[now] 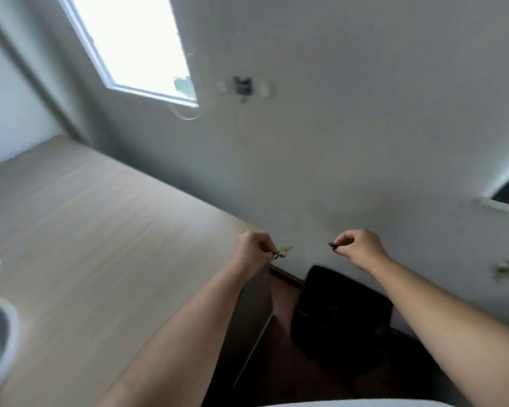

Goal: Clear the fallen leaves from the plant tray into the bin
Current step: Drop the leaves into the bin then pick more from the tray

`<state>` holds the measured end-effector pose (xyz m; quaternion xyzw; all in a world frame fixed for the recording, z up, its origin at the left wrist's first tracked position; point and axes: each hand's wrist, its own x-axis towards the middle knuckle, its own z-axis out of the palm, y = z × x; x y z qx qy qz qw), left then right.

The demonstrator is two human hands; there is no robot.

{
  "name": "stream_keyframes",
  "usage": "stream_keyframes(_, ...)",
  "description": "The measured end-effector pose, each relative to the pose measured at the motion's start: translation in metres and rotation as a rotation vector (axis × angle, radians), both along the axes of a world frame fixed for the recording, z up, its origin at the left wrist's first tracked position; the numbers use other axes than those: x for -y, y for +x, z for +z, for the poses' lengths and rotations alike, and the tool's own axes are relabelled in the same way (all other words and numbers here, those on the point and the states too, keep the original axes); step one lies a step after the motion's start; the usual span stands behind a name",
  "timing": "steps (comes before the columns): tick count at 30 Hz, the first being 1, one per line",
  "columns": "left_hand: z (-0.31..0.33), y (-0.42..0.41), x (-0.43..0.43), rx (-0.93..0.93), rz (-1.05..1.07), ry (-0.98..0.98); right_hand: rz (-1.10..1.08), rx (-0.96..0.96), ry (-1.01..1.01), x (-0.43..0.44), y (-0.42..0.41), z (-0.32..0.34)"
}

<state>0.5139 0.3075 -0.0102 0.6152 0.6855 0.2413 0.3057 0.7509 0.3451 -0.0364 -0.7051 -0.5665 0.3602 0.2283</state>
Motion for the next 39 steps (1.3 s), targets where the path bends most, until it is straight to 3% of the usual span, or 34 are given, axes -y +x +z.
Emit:
stream_keyframes(7, -0.05, 0.12, -0.039, -0.126, -0.44, -0.151, -0.182, 0.088, -0.202, 0.032, 0.112, -0.049)
stream_keyframes(17, -0.146, 0.181, -0.108, -0.248, -0.669, -0.372, -0.218, 0.074, -0.308, 0.018, 0.127, -0.119)
stream_keyframes(27, -0.168, 0.184, -0.145, -0.218, -0.664, -0.52, -0.279, 0.061, -0.438, -0.003, 0.135, -0.147)
stream_keyframes(34, -0.138, 0.156, -0.137, -0.229, -0.579, -0.447, -0.203, 0.047, -0.377, -0.01, 0.125, -0.107)
stream_keyframes(39, -0.092, 0.118, -0.103, -0.216, -0.432, -0.306, -0.08, 0.073, -0.212, -0.025, 0.096, -0.064)
